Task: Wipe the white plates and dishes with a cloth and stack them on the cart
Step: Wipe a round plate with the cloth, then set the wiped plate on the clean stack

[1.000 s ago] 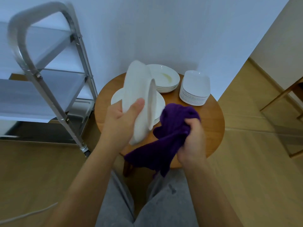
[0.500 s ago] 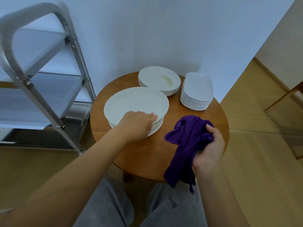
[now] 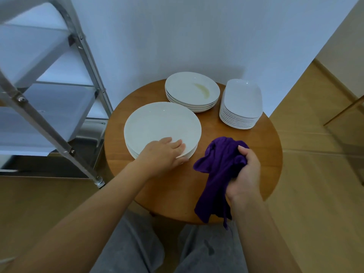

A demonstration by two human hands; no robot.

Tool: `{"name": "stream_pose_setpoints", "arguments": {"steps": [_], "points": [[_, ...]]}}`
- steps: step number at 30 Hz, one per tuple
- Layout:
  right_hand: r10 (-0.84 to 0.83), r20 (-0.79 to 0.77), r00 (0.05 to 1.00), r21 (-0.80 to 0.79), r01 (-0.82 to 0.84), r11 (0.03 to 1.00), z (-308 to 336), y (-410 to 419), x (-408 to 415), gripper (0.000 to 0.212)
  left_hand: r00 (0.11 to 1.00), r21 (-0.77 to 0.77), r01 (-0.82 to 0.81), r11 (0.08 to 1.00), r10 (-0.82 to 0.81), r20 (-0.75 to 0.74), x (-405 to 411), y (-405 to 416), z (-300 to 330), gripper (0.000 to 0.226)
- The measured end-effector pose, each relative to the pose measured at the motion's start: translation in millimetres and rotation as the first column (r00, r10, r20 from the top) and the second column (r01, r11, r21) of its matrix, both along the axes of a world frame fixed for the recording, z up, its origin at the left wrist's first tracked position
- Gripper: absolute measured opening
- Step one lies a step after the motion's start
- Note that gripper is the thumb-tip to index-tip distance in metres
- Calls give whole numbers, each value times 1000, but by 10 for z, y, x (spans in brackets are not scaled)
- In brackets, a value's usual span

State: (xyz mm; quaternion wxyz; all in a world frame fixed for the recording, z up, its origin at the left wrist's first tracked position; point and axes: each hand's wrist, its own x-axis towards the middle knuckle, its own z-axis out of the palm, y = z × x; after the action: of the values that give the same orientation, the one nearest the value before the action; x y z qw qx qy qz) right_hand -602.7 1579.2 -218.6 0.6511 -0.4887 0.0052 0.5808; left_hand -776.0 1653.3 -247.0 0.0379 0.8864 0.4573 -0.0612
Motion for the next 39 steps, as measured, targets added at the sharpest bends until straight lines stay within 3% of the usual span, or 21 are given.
{"name": "stream_pose_setpoints", "arguments": {"steps": [5,10,15,19,23,29,31,34,37,39], "points": [[14,7,1000,-27,-14,1000,-33,59,9,13,993,-95,-74,993,82,79,27,84,84,67],[19,50,999,-86,-15,996,-53,245,55,16,852,-181,-263,948,316,418,129,382,247,47],[13,86,996,-132,-1,991,-122,489,132,12,749,-14,-407,913,343,567,255,916,325,34],[61,92,994,-84,-53,995,-211,672,167,16,694,20,-633,774,556,458,195,1589,287,31],[82,105,991,-100,-71,992,-315,867,201,29,680,-127,-681,721,687,257,221,2048,113,48],[83,123,989,-93,-71,993,-404,1020,296,51,570,-360,-676,642,766,296,224,2366,-68,18],[88,108,990,-93,-78,993,-407,1029,307,49,447,-505,-645,574,819,360,220,2397,-84,13],[88,82,993,-115,-78,990,-402,1023,300,42,137,-711,-529,463,874,467,224,2380,-22,9],[97,78,992,-114,-88,990,-383,988,298,44,-107,-811,-364,458,844,525,268,2331,88,10],[88,67,994,-106,-80,991,-349,949,301,36,-199,-817,-325,476,811,551,268,2286,129,12]]}}
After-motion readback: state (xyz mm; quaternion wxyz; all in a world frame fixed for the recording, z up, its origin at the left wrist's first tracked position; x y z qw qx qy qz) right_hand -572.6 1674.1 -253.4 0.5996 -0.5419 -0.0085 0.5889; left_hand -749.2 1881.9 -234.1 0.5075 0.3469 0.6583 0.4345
